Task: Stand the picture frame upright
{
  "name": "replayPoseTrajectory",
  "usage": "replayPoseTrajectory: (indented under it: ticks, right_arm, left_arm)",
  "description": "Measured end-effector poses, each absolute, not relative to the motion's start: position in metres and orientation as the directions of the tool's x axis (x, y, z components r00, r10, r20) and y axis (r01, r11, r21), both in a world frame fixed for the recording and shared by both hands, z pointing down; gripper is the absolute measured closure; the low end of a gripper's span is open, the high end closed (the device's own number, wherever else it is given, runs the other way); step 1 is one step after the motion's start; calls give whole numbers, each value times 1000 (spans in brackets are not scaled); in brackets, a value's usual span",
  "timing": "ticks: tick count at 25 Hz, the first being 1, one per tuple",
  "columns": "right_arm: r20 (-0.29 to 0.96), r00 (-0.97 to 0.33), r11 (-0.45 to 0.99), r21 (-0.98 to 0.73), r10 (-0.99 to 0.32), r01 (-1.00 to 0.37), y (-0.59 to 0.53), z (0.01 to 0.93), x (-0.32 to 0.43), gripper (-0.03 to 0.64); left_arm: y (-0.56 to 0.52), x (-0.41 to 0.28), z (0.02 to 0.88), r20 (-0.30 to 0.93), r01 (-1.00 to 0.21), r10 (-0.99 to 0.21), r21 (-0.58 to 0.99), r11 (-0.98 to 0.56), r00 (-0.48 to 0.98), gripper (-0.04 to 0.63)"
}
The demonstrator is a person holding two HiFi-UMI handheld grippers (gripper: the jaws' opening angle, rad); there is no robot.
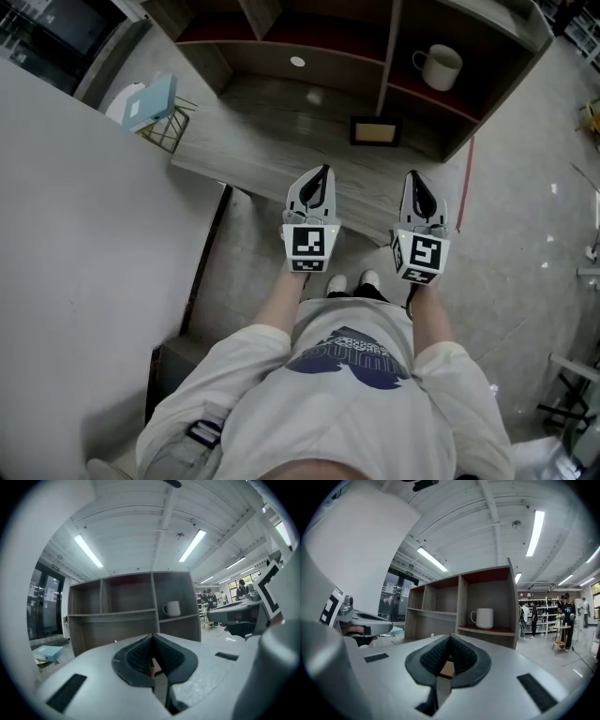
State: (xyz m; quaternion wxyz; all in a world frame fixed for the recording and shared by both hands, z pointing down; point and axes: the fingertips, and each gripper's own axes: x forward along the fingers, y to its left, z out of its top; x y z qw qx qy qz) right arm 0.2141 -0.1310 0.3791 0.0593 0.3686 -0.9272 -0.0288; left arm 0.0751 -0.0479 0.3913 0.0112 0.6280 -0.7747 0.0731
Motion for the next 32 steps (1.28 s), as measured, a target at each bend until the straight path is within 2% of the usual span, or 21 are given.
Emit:
replayPoseTrajectory:
  ticks: [4,7,15,32]
  right_arm:
    - [55,-729,730,113,-682,-675,-130,368,223,618]
    - [44,-743,740,147,-667,-656,-131,365,226,618]
    - [63,-739,728,243,-671,-641,-138,361,231,620]
    - [16,-743,722,249,-669,-645,-151,340,242,620]
  left_arm:
    - [-53,82,372,70,-972,-974,-110,206,-215,589]
    - [-58,82,367,86,-971,-971,-113,212,-222,589]
    - [-57,81,357,83,-963,-965,-119,240,-250,589]
    - [-57,75,346,67,-950,-953,-129,284,-294,589]
